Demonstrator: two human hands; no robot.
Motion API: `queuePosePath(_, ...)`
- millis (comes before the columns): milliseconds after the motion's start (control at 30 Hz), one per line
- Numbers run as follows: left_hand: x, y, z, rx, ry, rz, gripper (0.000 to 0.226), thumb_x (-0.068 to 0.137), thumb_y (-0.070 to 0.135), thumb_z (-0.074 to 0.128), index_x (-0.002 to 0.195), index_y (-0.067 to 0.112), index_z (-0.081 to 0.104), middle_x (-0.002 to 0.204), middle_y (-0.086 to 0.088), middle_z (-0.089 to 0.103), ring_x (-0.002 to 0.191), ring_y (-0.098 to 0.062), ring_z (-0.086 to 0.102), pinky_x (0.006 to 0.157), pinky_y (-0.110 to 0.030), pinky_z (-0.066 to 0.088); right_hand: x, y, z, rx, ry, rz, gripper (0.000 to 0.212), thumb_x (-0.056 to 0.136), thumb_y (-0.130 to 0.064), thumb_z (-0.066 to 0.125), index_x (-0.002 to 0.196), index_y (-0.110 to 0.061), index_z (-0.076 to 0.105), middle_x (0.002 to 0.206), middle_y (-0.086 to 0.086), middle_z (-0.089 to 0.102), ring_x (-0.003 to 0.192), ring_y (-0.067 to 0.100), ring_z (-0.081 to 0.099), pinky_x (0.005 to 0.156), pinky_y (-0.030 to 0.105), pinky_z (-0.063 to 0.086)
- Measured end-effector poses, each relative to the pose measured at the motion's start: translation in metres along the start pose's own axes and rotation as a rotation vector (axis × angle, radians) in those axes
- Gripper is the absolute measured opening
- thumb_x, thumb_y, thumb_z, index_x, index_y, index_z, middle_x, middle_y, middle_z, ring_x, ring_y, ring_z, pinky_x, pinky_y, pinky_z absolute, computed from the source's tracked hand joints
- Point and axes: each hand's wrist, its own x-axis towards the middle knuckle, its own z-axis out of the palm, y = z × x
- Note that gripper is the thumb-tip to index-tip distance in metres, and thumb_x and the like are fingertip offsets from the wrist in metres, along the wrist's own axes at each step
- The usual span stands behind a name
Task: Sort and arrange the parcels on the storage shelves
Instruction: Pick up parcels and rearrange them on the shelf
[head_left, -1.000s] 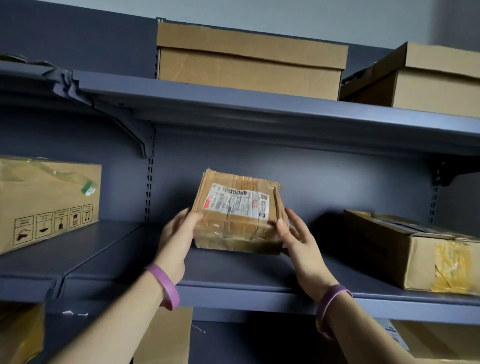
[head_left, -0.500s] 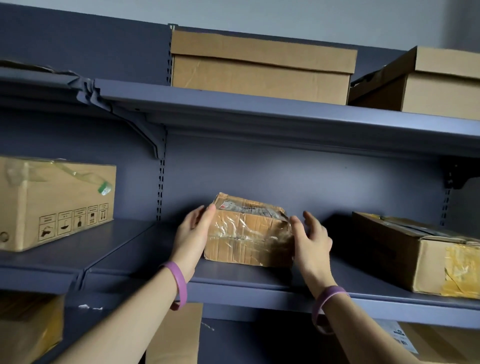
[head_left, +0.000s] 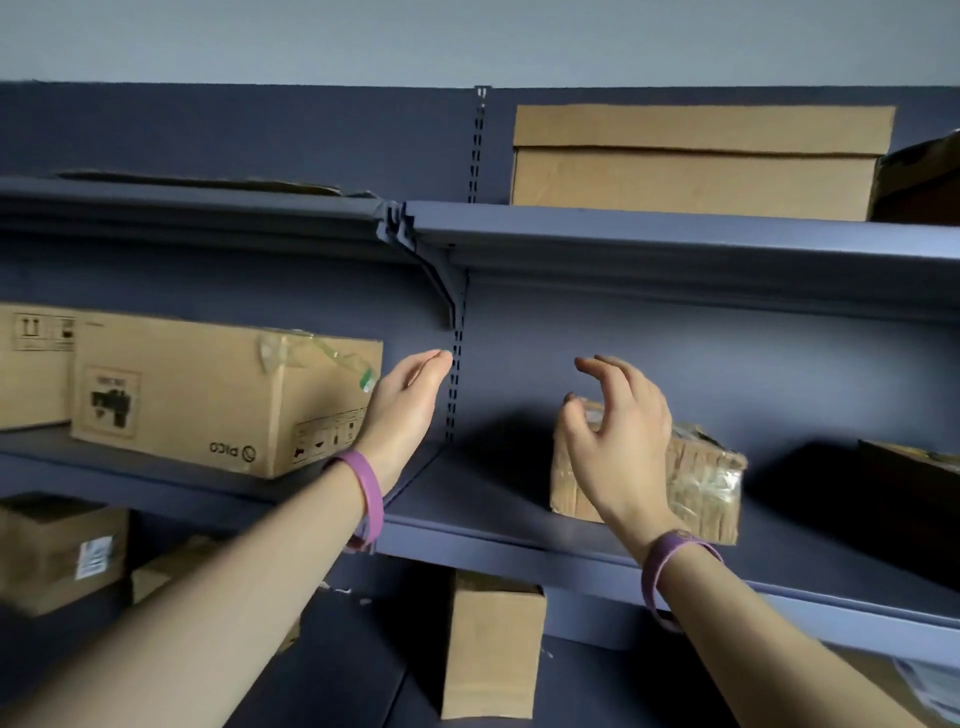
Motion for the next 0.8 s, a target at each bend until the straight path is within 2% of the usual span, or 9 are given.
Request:
queuePosePath(133,0.019,0.002,-0.061,0.013,-0.008,0.049,0.032,0.092,0.035,0.057,0.121,0.023,0.062,0.098,0.029,0.057,0.087,0.020,0.048,0.060,0.008,0.034,-0.003,-0.050,0.051,0.162,-0.140,0.045,0.036,0.092,-0.022,0.055,0.128,-0.022,0.056,0.134,-0.004,0.054,0.128,0.018,0.043,0.107,0.029,0.032)
queuePosePath(200,0.031,0.003,-0.101,0.027,-0.002,0.091,0.034,0.093,0.033,0.057,0.124,0.021,0.061,0.100,0.027,0.057,0.085,0.021,0.048,0.059,0.010,0.032,-0.007,-0.077,0.083,0.222,-0.178,0.082,0.037,0.093,-0.025,0.055,0.130,-0.022,0.055,0.135,-0.004,0.053,0.127,0.017,0.045,0.105,0.029,0.034)
queuePosePath(300,0.050,0.004,-0.169,0.081,-0.020,0.179,0.034,0.094,0.031,0.056,0.126,0.020,0.060,0.105,0.024,0.058,0.087,0.021,0.050,0.063,0.009,0.034,-0.014,-0.117,0.131,0.288,-0.180,0.155,0.038,0.094,-0.029,0.055,0.131,-0.022,0.053,0.135,-0.004,0.052,0.125,0.015,0.048,0.102,0.029,0.037)
queuePosePath(467,0.087,0.002,-0.273,0.167,-0.048,0.299,0.033,0.095,0.028,0.053,0.128,0.027,0.058,0.128,0.015,0.058,0.117,0.002,0.050,0.087,-0.007,0.036,-0.026,-0.173,0.196,0.344,-0.182,0.283,0.042,0.096,-0.037,0.054,0.135,-0.021,0.050,0.139,-0.002,0.053,0.128,0.016,0.049,0.108,0.034,0.039)
queuePosePath(567,0.113,-0.005,-0.321,0.182,-0.036,0.261,0.034,0.095,0.031,0.052,0.130,0.030,0.056,0.132,0.012,0.055,0.114,0.001,0.050,0.084,-0.011,0.037,-0.028,-0.197,0.219,0.351,-0.161,0.359,0.046,0.096,-0.044,0.051,0.137,-0.022,0.047,0.141,0.000,0.052,0.127,0.018,0.049,0.101,0.031,0.039)
queuePosePath(633,0.127,-0.012,-0.348,0.203,0.002,0.232,0.036,0.095,0.033,0.053,0.130,0.030,0.056,0.130,0.007,0.056,0.109,0.002,0.054,0.084,-0.014,0.044,-0.026,-0.208,0.229,0.361,-0.139,0.403,0.050,0.097,-0.047,0.048,0.139,-0.022,0.044,0.143,0.002,0.050,0.128,0.019,0.048,0.098,0.028,0.036)
queuePosePath(733,0.144,-0.026,-0.382,0.218,0.031,0.196,0.039,0.094,0.033,0.054,0.132,0.028,0.054,0.121,0.011,0.058,0.078,0.023,0.054,0.059,0.000,0.042,-0.021,-0.219,0.240,0.380,-0.118,0.449,0.055,0.096,-0.050,0.047,0.143,-0.022,0.039,0.146,0.004,0.047,0.129,0.019,0.047,0.097,0.027,0.033)
queuePosePath(767,0.149,-0.031,-0.391,0.218,0.036,0.181,0.040,0.094,0.033,0.054,0.133,0.028,0.053,0.125,0.010,0.056,0.085,0.021,0.053,0.063,-0.002,0.042,-0.019,-0.222,0.243,0.385,-0.116,0.457,0.056,0.096,-0.051,0.046,0.144,-0.023,0.038,0.147,0.005,0.046,0.130,0.020,0.046,0.097,0.026,0.033)
queuePosePath(800,0.155,-0.038,-0.399,0.214,0.042,0.160,0.041,0.093,0.034,0.054,0.134,0.029,0.052,0.133,0.008,0.053,0.102,0.013,0.052,0.075,-0.007,0.042,-0.017,-0.225,0.246,0.384,-0.114,0.463,0.057,0.096,-0.052,0.045,0.145,-0.024,0.036,0.148,0.005,0.045,0.131,0.021,0.046,0.098,0.026,0.032)
